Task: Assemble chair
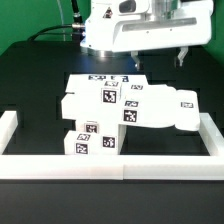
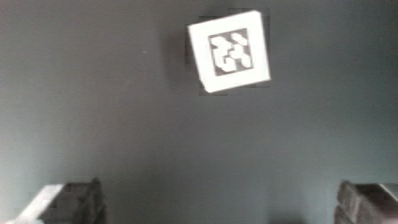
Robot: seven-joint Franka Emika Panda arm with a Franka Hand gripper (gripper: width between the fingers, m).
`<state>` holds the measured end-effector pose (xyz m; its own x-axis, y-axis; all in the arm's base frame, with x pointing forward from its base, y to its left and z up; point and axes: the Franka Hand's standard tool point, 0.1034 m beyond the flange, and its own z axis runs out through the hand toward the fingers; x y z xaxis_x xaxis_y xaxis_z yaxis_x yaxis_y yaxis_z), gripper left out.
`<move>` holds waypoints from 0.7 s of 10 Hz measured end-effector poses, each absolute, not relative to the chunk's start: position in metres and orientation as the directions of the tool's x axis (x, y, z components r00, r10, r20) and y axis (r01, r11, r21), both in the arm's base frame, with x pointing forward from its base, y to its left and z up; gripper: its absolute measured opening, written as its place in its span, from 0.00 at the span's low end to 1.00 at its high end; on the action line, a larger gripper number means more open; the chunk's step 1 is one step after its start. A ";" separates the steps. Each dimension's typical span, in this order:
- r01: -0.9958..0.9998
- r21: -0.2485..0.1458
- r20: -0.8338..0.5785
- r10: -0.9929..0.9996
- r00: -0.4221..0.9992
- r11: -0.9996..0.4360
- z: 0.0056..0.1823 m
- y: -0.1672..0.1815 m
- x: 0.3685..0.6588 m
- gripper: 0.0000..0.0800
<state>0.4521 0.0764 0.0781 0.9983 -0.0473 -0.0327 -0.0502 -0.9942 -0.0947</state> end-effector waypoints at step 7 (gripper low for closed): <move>-0.021 -0.044 0.006 -0.022 1.000 -0.999 0.047 0.082 0.444 0.81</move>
Offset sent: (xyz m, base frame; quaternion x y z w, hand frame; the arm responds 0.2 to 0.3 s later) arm -0.0198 0.0134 -0.0236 0.0210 0.0446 0.0850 0.9952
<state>0.4441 0.0821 0.0475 0.9998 -0.0215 0.0058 -0.0213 -0.9988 -0.0442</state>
